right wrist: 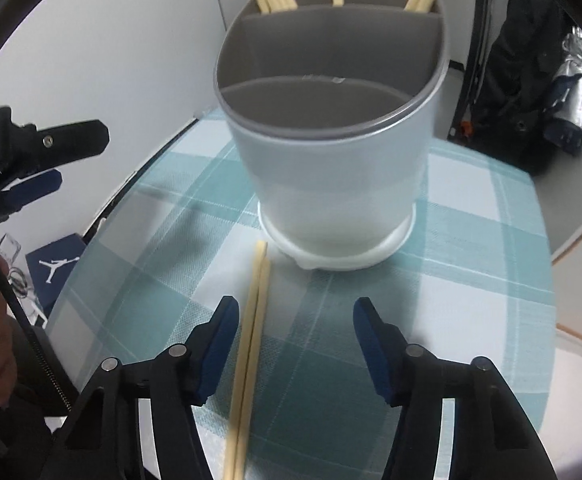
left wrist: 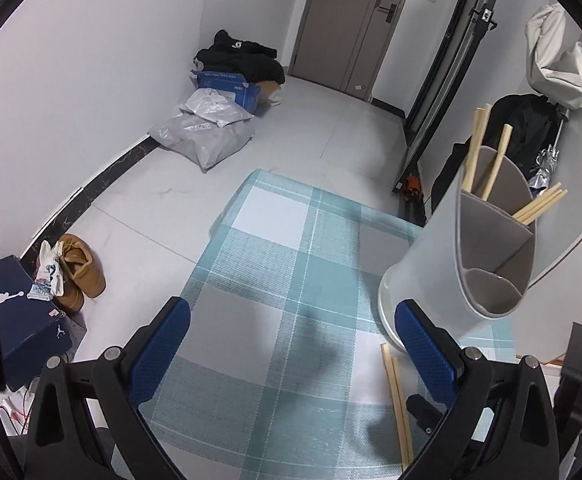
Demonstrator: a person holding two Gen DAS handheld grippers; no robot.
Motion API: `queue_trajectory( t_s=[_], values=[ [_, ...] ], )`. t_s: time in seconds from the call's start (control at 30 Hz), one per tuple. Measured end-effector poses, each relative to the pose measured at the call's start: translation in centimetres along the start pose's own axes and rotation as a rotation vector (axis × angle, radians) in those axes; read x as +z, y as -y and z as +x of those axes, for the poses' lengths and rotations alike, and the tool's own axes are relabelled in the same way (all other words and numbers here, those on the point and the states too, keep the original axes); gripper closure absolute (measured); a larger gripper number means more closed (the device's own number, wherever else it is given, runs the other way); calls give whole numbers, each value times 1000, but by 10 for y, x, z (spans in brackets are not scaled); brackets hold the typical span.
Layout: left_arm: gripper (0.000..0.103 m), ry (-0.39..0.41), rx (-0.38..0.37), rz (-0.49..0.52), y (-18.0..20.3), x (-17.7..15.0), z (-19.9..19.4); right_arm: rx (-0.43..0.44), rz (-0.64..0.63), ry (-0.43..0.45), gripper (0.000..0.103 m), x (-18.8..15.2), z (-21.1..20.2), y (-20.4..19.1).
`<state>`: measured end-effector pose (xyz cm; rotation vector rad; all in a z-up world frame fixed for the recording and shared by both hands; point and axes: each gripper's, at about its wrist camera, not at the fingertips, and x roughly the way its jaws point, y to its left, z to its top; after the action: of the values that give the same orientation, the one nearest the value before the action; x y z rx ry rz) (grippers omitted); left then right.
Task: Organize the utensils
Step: 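Move both open grippers down toward the last two chopsticks, then grasp one chopstick with the right gripper while the left gripper grasps the other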
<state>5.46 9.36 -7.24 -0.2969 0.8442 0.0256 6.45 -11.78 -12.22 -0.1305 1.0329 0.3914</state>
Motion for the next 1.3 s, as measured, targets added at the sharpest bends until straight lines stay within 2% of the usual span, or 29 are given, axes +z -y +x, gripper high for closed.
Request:
queue_trajectory(
  t_s=[0.1, 0.2, 0.23, 0.43, 0.6, 0.83, 0.9, 0.97, 1.03, 1.3],
  values=[
    [2, -12, 5, -21, -9, 0, 7, -22, -20, -27, 54, -1, 10, -3],
    [2, -49, 9, -61, -18, 2, 16, -30, -28, -57, 57, -2, 17, -5],
    [2, -54, 1, -76, -20, 3, 16, -30, -30, -43, 57, -2, 16, -4],
    [2, -29, 9, -79, -21, 5, 11, -53, -55, -39, 67, -5, 16, -1],
    [2, -25, 16, -67, -21, 3, 9, -60, -59, -38, 70, -5, 15, 0],
    [2, -15, 21, -80, -28, 5, 7, -90, -144, -28, 72, -9, 14, -10],
    [2, -10, 25, -80, -29, 5, 6, -71, -144, -31, 81, -9, 14, -10],
    [2, -7, 25, -80, -29, 5, 5, -59, -143, -32, 84, -9, 13, -10],
    [2, -8, 25, -82, -30, 5, 5, -48, -150, -39, 96, -7, 13, -13],
    [2, 1, -3, -96, -31, 7, -1, 7, -74, -121, 99, -19, 4, 0]
  ],
)
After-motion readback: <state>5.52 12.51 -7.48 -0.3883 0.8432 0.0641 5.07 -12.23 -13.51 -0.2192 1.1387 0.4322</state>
